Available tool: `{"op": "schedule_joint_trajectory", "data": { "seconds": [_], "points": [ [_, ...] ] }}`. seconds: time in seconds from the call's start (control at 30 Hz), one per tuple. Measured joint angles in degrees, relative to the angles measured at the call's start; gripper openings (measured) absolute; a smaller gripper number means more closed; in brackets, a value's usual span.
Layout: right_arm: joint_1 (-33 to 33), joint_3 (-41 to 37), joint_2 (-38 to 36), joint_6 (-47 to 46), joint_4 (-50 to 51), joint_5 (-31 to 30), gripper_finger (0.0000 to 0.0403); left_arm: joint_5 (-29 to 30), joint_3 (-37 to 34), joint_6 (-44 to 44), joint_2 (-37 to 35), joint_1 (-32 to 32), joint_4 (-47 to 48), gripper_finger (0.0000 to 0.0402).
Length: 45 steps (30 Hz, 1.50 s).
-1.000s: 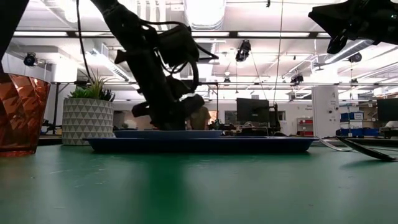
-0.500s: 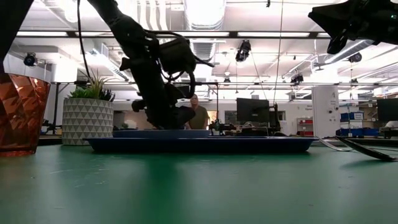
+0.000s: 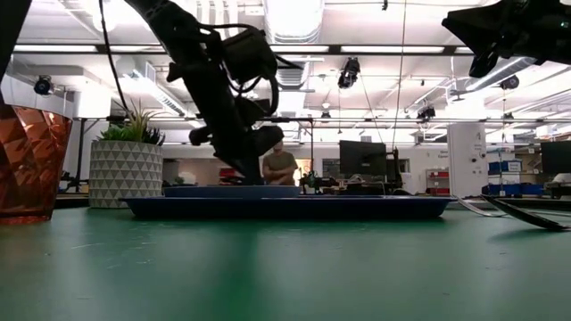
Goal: Pick and place plate/cup/fork/spoon on tray
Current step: Put the orange cup on the blue tray to the top right of the blue plate
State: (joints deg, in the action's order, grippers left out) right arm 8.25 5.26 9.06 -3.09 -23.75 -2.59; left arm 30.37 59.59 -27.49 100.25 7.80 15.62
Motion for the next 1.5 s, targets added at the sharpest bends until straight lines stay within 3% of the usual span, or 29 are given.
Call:
{"op": "schedule_joint_trajectory", "data": {
  "seconds": [0.57, 1.1, 1.33, 1.5],
  "points": [
    [0.0, 0.0, 0.0, 0.2, 0.0, 0.0, 0.0043, -2.0, -0.3, -1.2, -1.2, -8.2, -0.2, 0.005],
    [0.0, 0.0, 0.0, 0.2, 0.7, -0.4, 0.0043, -3.5, 4.3, -11.2, -7.5, -21.1, -1.0, 0.005],
    [0.0, 0.0, 0.1, 0.2, 0.9, -0.5, 0.0043, -3.7, 6.8, -18.7, -8.9, -26.7, 8.1, 0.005],
    [0.0, 0.0, 0.1, 0.1, 1.0, -0.5, 0.0043, -7.3, 10.8, -36.1, -10.2, -28.3, 31.0, 0.005]
  ]
}}
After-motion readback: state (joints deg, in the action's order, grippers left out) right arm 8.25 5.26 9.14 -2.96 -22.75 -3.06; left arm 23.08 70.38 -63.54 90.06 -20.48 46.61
